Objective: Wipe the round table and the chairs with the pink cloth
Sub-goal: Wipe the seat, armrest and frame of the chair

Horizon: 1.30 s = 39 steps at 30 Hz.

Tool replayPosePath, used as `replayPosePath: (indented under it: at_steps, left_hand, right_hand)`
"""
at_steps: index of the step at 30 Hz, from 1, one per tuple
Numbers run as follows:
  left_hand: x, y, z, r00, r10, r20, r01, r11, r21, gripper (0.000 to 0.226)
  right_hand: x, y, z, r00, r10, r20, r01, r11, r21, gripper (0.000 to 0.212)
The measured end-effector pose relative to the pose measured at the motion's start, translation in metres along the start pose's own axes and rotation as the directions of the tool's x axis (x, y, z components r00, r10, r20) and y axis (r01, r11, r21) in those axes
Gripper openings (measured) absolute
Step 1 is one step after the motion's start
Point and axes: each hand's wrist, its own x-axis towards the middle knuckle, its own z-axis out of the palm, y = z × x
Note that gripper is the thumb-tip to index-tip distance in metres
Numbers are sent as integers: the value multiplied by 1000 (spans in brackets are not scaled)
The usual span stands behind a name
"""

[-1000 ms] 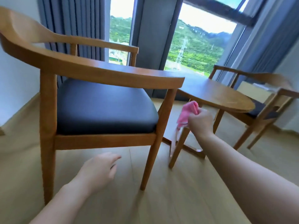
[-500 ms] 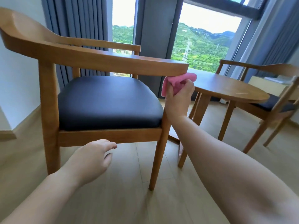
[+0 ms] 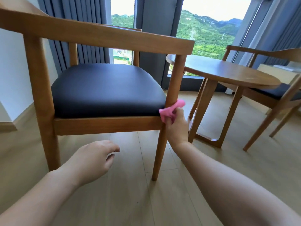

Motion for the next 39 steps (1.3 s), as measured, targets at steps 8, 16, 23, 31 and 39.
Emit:
replayPosePath:
  at_steps: [8, 16, 23, 31, 39]
  left_hand:
    - [-12, -6, 0, 1000, 8, 9, -8, 1000, 28, 30]
    - [-33, -36, 2, 998, -21, 67, 17, 998, 63, 31]
    - [-51, -61, 1, 991, 5, 131, -11, 999, 45, 32]
    - [-72, -80, -5, 989, -37, 145, 26, 997, 79, 33]
    - [-65, -74, 7, 980, -12, 198, -4, 997, 76, 32]
  right_hand:
    - [-21, 40, -1, 947, -280, 155, 308, 929, -207, 40]
    - [-4, 43, 13, 731, -628, 269, 677, 614, -406, 77]
    - [2, 46, 32, 558, -748, 358, 796, 361, -486, 88]
    - [8, 30, 48, 534, -803, 266, 795, 370, -481, 90]
    - [11, 46, 34, 548, -777, 310, 780, 341, -525, 95]
